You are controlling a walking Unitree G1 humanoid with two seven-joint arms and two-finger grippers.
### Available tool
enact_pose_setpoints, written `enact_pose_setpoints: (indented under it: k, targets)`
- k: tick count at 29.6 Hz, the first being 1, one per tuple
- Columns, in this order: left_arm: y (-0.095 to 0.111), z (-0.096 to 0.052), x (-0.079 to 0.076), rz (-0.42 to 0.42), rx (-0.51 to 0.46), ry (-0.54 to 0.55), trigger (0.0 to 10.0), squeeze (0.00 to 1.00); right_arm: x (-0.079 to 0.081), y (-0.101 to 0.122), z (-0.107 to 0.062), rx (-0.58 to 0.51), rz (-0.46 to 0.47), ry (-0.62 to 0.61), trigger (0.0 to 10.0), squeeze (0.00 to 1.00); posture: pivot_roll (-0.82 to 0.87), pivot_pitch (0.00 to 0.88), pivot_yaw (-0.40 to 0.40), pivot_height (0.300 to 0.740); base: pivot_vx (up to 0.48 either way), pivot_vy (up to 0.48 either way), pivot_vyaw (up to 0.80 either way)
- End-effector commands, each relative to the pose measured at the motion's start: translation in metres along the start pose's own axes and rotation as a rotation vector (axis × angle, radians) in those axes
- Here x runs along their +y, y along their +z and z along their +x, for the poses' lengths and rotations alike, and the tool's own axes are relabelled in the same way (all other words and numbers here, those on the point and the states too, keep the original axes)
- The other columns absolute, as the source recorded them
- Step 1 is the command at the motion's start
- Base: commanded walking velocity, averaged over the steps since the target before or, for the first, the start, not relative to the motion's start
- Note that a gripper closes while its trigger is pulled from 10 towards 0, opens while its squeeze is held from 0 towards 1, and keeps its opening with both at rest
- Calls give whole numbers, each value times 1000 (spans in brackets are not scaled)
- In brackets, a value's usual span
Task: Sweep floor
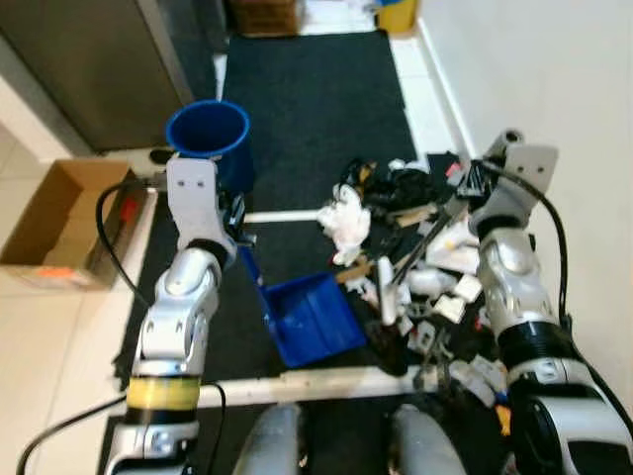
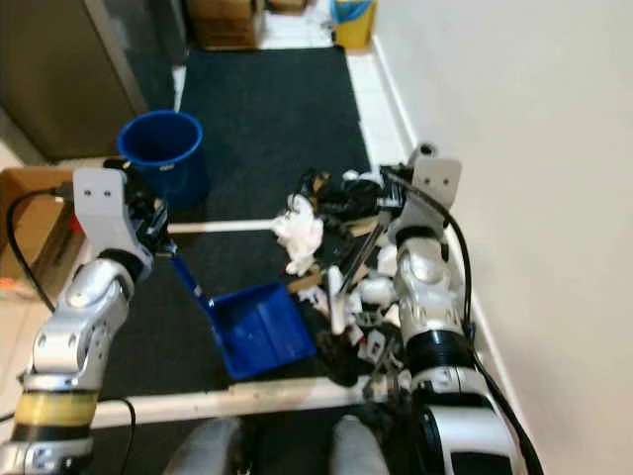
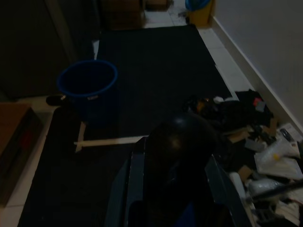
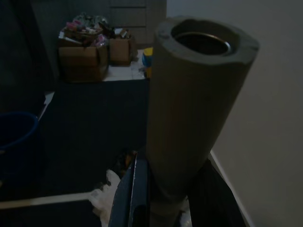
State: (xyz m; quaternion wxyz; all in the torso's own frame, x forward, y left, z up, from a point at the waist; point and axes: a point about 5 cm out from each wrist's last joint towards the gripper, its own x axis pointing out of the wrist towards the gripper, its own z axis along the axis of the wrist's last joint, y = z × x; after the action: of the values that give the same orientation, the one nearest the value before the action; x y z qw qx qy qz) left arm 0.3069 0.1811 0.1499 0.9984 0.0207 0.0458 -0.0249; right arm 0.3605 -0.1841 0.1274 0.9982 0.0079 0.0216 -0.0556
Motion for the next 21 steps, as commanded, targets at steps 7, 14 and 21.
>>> enact_pose_setpoints:
  k: [7,14,21]
  targets:
    - [8,-1,5,10,-36,20,10000,0,-4,2,0,-10,-14,-9,10000,0,5,128,10,740,0,0,0]
    - [6,-2,5,6,-32,23,10000,0,-3,3,0,-10,-17,-2,10000,0,6,127,8,740,0,0,0]
    - [6,-4,15,0,-23,-8,10000,0,-3,5,1,-21,-28,10,10000,0,9,132,9,740,0,0,0]
